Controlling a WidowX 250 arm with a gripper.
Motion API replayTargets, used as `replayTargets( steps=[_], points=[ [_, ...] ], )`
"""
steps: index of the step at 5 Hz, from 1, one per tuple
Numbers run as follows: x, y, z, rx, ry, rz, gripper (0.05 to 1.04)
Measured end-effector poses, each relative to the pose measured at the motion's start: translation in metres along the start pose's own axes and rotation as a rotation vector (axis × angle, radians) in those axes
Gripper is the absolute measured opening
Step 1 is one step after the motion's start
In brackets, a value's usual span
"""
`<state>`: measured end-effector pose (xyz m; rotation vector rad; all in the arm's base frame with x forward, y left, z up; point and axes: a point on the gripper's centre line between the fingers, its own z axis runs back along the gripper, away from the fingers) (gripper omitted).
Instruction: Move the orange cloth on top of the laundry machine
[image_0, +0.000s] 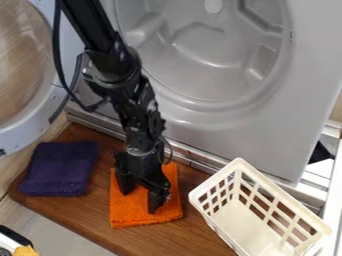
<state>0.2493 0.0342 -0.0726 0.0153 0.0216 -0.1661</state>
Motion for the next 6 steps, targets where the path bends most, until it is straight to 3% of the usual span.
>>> replayTargets(
  steps=[1, 2, 5, 6],
  points=[
    [0.0061, -0.0020, -0.0065, -0.010, -0.069, -0.027, 1.001],
    [0.0070, -0.0007, -0.0082, 0.017, -0.097, -0.042, 0.969],
    [0.0117, -0.0019, -0.0082, 0.051, -0.111, -0.048, 0.306],
    [0.0127, -0.0020, -0.0080, 0.052, -0.123, -0.053, 0.163]
  ],
)
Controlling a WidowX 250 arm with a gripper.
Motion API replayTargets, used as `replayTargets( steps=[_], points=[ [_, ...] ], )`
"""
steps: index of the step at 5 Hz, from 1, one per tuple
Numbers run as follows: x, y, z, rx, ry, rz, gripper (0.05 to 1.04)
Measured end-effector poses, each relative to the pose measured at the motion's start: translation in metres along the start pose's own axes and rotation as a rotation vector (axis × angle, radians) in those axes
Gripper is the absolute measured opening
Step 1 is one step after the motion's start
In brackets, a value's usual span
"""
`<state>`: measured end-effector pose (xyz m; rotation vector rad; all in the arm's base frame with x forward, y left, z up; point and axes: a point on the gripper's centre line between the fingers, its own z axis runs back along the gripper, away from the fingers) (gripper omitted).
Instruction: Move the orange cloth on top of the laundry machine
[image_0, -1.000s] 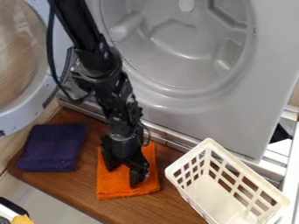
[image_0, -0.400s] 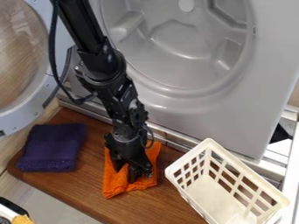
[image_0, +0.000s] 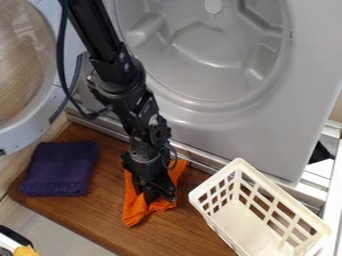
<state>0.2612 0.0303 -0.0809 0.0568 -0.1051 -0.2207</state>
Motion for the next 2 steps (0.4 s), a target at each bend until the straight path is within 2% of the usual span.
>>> replayTargets(
  steps=[1, 2],
  points=[
    [-0.0022, -0.0002, 0.0017, 0.001, -0.003, 0.005, 0.106],
    [-0.0059, -0.0016, 0.0092, 0.011, -0.039, -0.018, 0.102]
  ],
)
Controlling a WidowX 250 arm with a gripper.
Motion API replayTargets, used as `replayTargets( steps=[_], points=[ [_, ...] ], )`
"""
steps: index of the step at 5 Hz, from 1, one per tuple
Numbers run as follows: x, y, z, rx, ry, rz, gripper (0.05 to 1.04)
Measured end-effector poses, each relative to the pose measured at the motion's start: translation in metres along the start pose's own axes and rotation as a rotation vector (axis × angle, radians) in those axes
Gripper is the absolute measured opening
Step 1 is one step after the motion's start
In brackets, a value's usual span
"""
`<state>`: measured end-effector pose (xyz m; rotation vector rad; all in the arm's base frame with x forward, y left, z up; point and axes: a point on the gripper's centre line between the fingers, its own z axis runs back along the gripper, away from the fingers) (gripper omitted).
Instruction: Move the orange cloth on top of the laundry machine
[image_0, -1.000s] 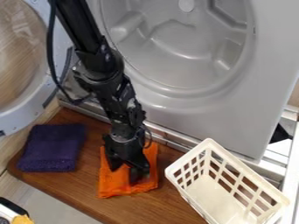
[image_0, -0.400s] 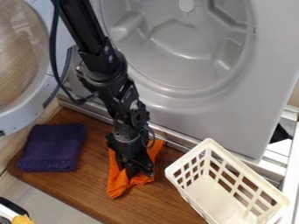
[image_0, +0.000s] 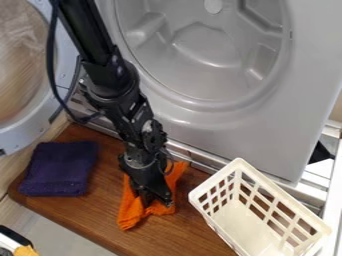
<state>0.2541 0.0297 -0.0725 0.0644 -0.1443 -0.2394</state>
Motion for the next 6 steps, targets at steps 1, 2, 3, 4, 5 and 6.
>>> replayTargets(
  steps=[1, 2, 3, 4, 5, 6],
  points=[
    [0.009, 0.001, 0.025, 0.015, -0.086, -0.007, 0.102],
    [0.010, 0.000, 0.042, 0.019, -0.136, -0.019, 0.102],
    [0.015, 0.002, 0.059, 0.007, -0.229, -0.042, 0.102],
    [0.028, 0.007, 0.077, 0.006, -0.348, -0.076, 0.102],
    [0.040, 0.010, 0.097, 0.017, -0.447, -0.067, 0.102],
    [0.047, 0.014, 0.103, 0.028, -0.466, -0.068, 0.102]
  ],
)
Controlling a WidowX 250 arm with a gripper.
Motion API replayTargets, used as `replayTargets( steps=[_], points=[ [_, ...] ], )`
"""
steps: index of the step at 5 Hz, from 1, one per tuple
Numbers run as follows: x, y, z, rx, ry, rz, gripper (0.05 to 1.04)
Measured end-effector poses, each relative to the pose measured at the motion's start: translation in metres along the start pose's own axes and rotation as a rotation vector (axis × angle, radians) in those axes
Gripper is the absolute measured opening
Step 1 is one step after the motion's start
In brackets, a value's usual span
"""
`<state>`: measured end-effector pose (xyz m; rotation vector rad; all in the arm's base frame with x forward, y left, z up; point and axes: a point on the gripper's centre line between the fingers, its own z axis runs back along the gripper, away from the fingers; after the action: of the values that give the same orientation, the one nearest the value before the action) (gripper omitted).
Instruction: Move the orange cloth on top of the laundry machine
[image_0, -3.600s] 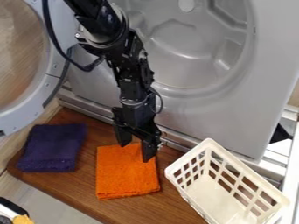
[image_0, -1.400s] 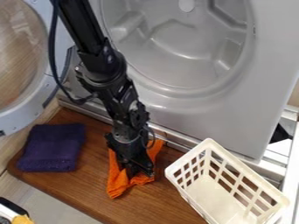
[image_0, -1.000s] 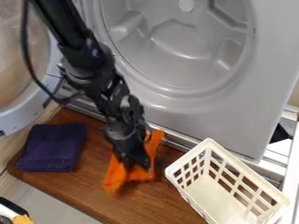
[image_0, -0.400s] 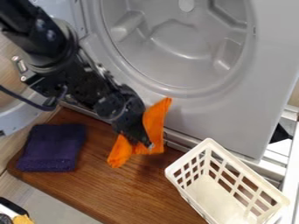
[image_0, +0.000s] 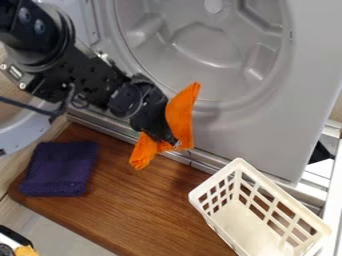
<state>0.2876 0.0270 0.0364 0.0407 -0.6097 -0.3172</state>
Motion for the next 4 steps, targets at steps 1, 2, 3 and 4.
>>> replayTargets(
  steps=[1, 2, 3, 4],
  points=[
    [0.014, 0.003, 0.001, -0.006, -0.039, 0.011, 0.102],
    [0.035, 0.010, 0.004, -0.002, -0.095, 0.003, 0.102],
    [0.051, 0.016, 0.006, 0.010, -0.140, -0.004, 0.102],
    [0.064, 0.022, -0.001, 0.013, -0.162, -0.008, 0.102]
  ],
)
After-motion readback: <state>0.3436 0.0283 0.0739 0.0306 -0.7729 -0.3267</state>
